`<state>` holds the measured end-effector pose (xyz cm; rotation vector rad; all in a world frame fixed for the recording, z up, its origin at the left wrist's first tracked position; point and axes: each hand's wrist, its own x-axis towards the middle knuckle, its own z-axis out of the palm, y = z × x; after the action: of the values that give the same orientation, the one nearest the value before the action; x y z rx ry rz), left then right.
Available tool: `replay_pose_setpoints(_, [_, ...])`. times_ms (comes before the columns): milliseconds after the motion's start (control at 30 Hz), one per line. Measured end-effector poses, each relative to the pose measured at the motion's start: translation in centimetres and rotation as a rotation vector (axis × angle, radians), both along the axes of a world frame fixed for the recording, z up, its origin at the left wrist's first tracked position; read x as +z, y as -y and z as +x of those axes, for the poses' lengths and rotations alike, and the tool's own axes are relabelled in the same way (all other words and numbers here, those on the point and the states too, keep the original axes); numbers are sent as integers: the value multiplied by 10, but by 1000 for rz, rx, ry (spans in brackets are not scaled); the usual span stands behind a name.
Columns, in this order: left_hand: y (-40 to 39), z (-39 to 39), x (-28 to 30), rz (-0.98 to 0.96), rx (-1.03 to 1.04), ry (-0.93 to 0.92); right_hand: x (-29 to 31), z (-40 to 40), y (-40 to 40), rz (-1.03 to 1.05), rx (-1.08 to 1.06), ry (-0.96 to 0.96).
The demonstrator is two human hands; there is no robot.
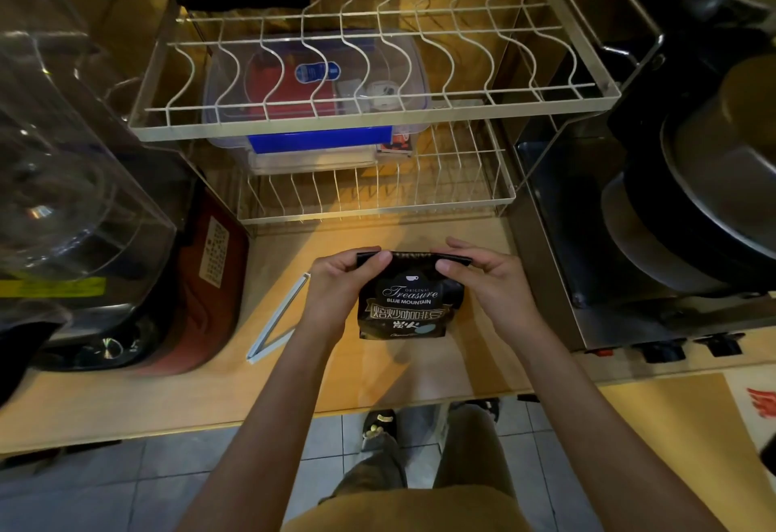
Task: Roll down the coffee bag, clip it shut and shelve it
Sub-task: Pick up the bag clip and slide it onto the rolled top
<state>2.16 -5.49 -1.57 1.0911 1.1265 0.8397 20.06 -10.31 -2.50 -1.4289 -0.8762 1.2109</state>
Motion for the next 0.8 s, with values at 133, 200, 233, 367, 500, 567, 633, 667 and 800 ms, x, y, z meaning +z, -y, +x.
replay_pose_setpoints(133, [-3, -8, 1, 30, -85, -22, -1, 2, -3, 7, 3, 6])
replay_pose_setpoints(200, [-4, -20, -4, 42, -154, -48, -1, 1, -4, 7, -1, 10])
replay_pose_setpoints(233, [-3, -28, -7, 50, -160, -93, -1, 1, -5, 9, -1, 15])
replay_pose_setpoints(367, [7, -71, -39, 347, -46, -664, -3, -1, -9, 13, 8, 17])
replay_pose_setpoints(500, [22, -111, -79, 327, -93, -1068, -4, -1, -11, 10, -1, 2])
replay_pose_setpoints(567, [33, -117, -91, 295, -104, -1127, -4, -1, -12, 11, 9, 6])
replay_pose_setpoints(633, [42, -117, -100, 287, -73, -1153, -3, -1, -12, 12, 19, 6])
replay_pose_setpoints(667, [45, -116, -104, 292, -52, -1155, -3, -1, -12, 12, 23, 5])
replay_pose_setpoints(800, [52, -115, -109, 305, 43, -1063, -4, 0, -12, 6, 33, 10])
